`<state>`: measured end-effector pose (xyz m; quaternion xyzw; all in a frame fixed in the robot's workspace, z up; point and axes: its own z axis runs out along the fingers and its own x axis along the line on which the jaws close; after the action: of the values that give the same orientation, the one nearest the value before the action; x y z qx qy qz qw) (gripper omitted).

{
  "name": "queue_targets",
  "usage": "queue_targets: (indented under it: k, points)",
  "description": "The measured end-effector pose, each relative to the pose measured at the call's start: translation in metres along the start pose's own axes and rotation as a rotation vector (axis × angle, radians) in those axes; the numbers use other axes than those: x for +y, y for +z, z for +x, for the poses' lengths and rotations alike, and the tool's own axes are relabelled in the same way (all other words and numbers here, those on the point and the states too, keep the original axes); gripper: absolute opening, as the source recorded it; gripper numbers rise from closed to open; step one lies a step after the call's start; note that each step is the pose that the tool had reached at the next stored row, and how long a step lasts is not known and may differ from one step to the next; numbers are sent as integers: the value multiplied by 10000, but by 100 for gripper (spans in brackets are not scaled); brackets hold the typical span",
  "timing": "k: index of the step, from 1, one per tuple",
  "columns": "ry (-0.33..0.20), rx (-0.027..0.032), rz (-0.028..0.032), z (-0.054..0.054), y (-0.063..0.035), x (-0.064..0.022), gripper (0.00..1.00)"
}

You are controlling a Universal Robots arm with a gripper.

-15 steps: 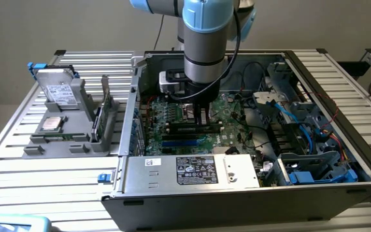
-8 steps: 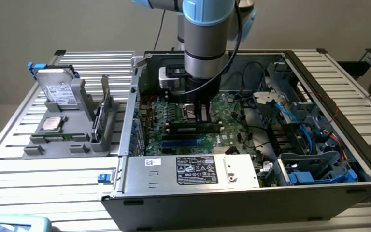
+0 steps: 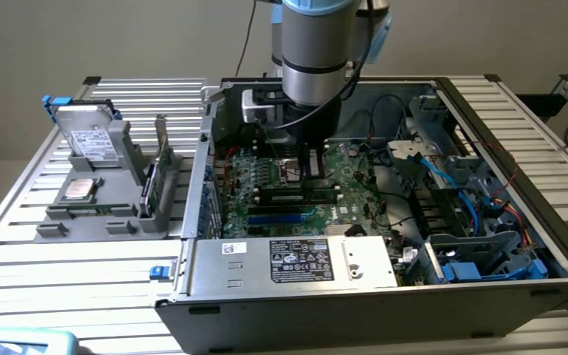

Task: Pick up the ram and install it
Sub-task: 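Insert the ram into the slot, then press down the ram until it locks into place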

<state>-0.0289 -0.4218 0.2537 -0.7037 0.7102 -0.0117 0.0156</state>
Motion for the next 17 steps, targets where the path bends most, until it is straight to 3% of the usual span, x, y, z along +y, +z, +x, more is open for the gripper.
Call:
queue_targets:
  k: [5,8,17]
  points:
    - [-8,119,1,-1,-217,-7,34]
    - [-11,200,3,-2,-250,-8,34]
    - [-11,203,2,-2,-251,-8,34]
